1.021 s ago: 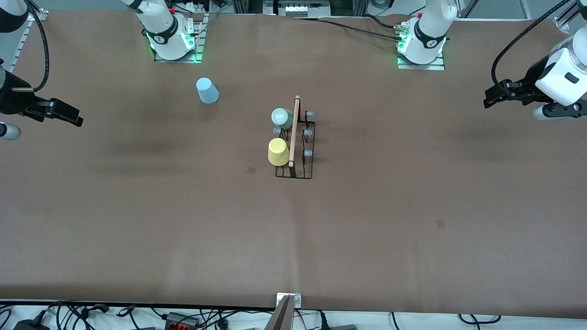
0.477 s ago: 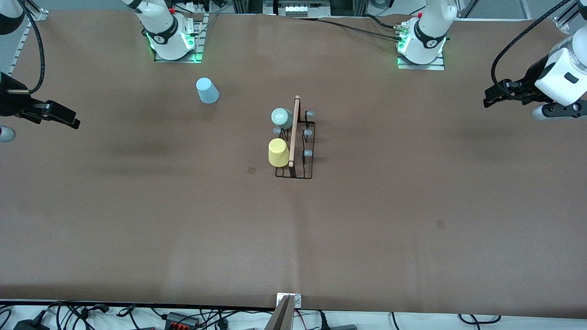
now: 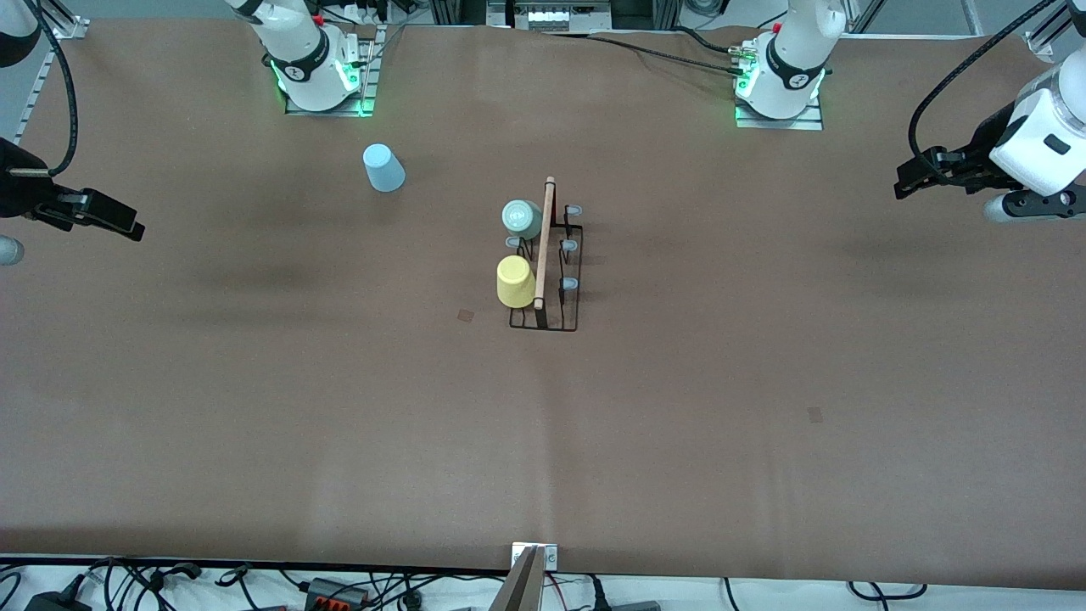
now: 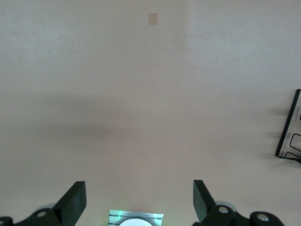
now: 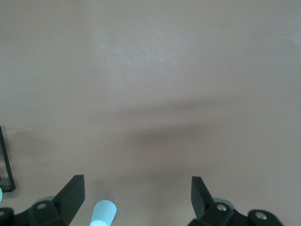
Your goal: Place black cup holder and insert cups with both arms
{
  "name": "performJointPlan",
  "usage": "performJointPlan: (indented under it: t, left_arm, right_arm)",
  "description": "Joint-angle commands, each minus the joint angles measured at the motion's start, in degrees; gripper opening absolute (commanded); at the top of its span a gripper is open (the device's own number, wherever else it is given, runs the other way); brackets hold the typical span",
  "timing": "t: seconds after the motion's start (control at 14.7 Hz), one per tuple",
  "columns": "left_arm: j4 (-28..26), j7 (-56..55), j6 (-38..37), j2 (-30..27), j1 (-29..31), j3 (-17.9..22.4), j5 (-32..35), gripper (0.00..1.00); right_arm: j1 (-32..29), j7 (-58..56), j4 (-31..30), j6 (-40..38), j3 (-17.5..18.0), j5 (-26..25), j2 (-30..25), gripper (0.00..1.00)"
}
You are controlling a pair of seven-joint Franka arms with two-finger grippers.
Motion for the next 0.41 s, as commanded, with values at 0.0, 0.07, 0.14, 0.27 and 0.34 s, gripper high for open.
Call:
performJointPlan:
  t: [0.0,0.07,0.14,0.27,0.34]
  left_arm:
    - [1.00,1.19,-1.11,0.02,-0.02,0.38,-0.90,1.00]
    - [1.00,1.19,-1.11,0.02,-0.10,0.38,-0.90,1.00]
    - [1.00,1.19,-1.11,0.02,-0.02,0.38,-0.90,1.00]
    - [1.00,1.19,-1.11,0.02,-0.02,0.38,-0.90,1.00]
    - [1.00,1.19,-1.11,0.02,-0.10,0.38,-0.90,1.00]
  right_arm:
    - [-0.96,-0.32,1.24,-0.91,0.91,-0.06,0.39,1.00]
    - [-0.96,-0.59,1.24,-0.91,0.91,-0.06,0.39,1.00]
    - [-0.96,-0.59,1.24,-0.91,0.91,-0.06,0.39,1.00]
    - [-1.05,-0.59,1.24,-0.91,0.91,-0.06,0.39,1.00]
    - [-1.05,-0.59,1.24,-0.91,0.91,0.03,0.39,1.00]
